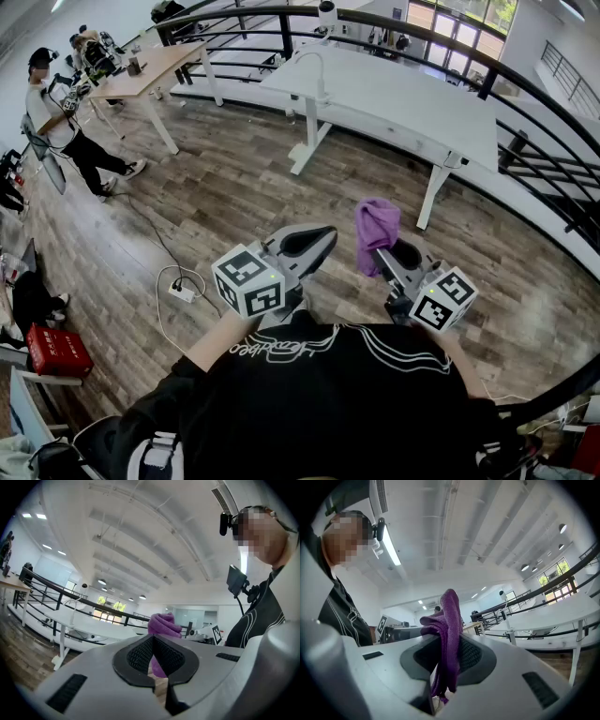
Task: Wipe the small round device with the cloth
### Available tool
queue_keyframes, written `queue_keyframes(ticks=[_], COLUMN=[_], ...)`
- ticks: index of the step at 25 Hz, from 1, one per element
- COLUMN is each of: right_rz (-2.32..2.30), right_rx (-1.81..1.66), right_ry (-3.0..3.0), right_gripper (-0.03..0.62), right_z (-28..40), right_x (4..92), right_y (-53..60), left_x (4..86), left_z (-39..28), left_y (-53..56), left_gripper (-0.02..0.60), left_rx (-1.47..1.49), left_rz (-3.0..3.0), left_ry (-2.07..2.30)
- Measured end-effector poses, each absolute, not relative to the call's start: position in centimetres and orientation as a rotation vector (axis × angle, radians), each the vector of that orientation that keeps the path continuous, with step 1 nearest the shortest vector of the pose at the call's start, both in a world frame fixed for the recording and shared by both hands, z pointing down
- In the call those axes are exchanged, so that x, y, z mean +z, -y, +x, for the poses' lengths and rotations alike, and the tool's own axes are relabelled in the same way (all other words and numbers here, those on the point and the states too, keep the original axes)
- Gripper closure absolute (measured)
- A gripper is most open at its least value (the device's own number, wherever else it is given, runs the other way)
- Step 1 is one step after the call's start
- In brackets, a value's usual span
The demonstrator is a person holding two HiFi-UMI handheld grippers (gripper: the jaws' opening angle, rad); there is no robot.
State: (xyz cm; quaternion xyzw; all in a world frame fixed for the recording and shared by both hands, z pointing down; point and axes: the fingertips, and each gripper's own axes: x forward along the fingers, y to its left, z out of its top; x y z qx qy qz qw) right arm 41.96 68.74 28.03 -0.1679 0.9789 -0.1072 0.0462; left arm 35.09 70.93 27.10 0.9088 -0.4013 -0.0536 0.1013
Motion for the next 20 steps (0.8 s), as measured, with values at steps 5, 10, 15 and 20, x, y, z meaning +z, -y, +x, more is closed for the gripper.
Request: queue_keyframes(ticks=[5, 10, 15, 20], right_rz=[-0.536, -0.540, -0.490, -0.486], right_rx=[-0.286, -0.235, -0.260, -0.277], right_ry=[-2.978, -2.980, -2.971, -2.946], right_gripper=[0.522, 0.522, 0.522, 0.522], right_z=[43.2, 43.7, 43.2, 42.3], right_x=[26.6, 26.0, 26.4, 26.6], right_y=[-70.6, -70.9, -70.3, -67.0], left_x=[26.0, 25.3, 25.5, 26.1], left_z=[35.9, 36.2, 35.7, 34.5], left_y=[-72.9, -73.4, -72.7, -69.9], left_gripper=[0.574, 0.574, 0.574, 0.574], left_rx=[-0.163, -0.159, -0.166, -0.153], left_rz=[2.699, 2.715, 2.702, 2.689], left_ry=[1.189, 1.210, 1.229, 1.242])
